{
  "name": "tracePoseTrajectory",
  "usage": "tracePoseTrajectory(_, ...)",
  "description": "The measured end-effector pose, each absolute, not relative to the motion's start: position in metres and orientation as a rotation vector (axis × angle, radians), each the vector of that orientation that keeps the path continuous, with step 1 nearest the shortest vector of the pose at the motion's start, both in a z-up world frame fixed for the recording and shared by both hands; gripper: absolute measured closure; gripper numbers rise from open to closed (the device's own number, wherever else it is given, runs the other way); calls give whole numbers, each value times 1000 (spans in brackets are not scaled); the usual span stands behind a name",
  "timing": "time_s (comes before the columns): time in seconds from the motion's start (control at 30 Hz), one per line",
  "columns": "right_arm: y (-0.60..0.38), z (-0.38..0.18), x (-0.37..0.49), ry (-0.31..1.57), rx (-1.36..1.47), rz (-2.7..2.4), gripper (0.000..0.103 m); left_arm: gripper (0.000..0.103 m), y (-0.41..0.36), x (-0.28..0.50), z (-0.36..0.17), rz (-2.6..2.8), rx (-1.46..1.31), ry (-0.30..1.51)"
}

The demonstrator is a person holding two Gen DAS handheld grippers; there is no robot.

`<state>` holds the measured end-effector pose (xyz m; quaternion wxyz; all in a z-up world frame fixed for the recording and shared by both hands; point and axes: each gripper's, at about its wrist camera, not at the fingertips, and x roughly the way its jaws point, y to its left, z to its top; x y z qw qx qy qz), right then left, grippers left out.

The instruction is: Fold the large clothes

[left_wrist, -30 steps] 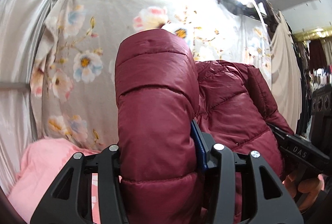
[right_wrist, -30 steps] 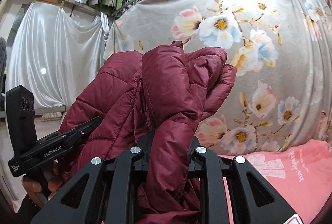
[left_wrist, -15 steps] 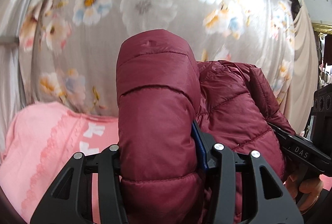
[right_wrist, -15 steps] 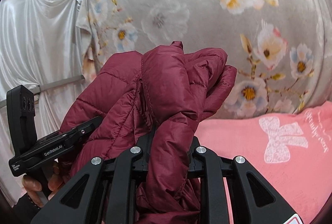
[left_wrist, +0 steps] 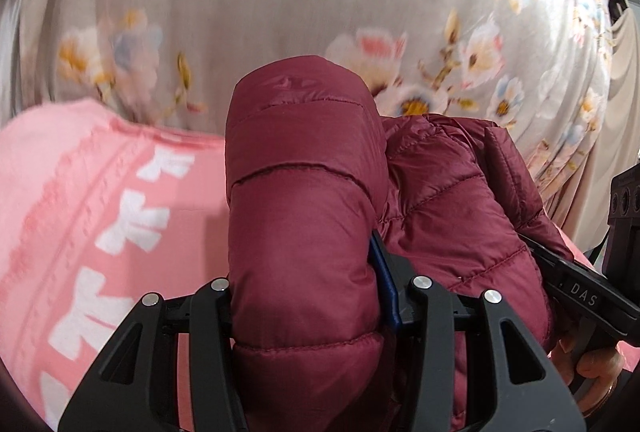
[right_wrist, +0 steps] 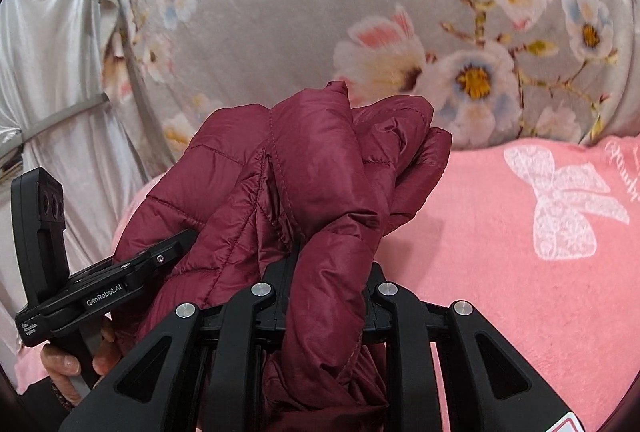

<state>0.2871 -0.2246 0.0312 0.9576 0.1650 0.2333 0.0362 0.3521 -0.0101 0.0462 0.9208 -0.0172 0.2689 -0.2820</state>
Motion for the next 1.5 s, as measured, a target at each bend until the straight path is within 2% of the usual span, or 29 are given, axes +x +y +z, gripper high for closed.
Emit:
tracePoseTrajectory(0.4, -242, -41, 305, 594, 402, 36, 84, 58, -22, 378, -19, -571, -3, 661)
tracePoseTrajectory(0.53, -247, -50, 311, 630, 435, 36, 81, 50, -20, 383, -28, -549, -1, 681)
tracePoseTrajectory(0.63, -254, -56, 313, 655, 483, 37, 75, 43, -19, 388, -31, -519, -16, 711)
tracePoseTrajectory(0.7, -259, -57, 311, 679, 499, 11, 63, 33, -16, 389, -29, -466, -25, 736)
tracePoseTrajectory(0.73, -261, -55, 309, 687, 502, -5, 59, 24, -14, 389, -26, -434, -27, 740)
tracePoseTrajectory(0.8, -268, -48, 295, 671, 518, -39, 47, 22, -4, 384, -14, -407, -48, 725)
tracePoseTrajectory(0.87, -277, -34, 279, 629, 520, -98, 42, 18, 4, 380, -1, -369, -61, 719)
tracePoseTrajectory(0.93, -279, -17, 267, 588, 495, -142, 41, 18, 10, 381, 13, -307, -67, 720)
tracePoseTrajectory(0.97, -274, -4, 265, 569, 461, -136, 48, 18, 10, 383, 20, -275, -64, 725)
tracePoseTrajectory(1.0, -269, 3, 267, 568, 430, -128, 63, 18, 9, 385, 26, -245, -56, 729)
tracePoseTrajectory(1.07, -249, 18, 278, 587, 321, -123, 86, 18, 0, 394, 35, -188, -40, 753)
tracePoseTrajectory(1.1, -235, 24, 286, 594, 260, -118, 91, 18, -6, 400, 37, -183, -40, 770)
tracePoseTrajectory(1.23, -211, 11, 321, 670, 177, -104, 94, 18, -29, 418, 30, -174, -7, 815)
tracePoseTrajectory(1.4, -239, -25, 347, 705, 229, -235, 97, 18, -44, 438, -1, -152, 32, 881)
tracePoseTrajectory(1.5, -259, -41, 349, 719, 316, -253, 101, 11, -44, 442, -12, -149, 24, 881)
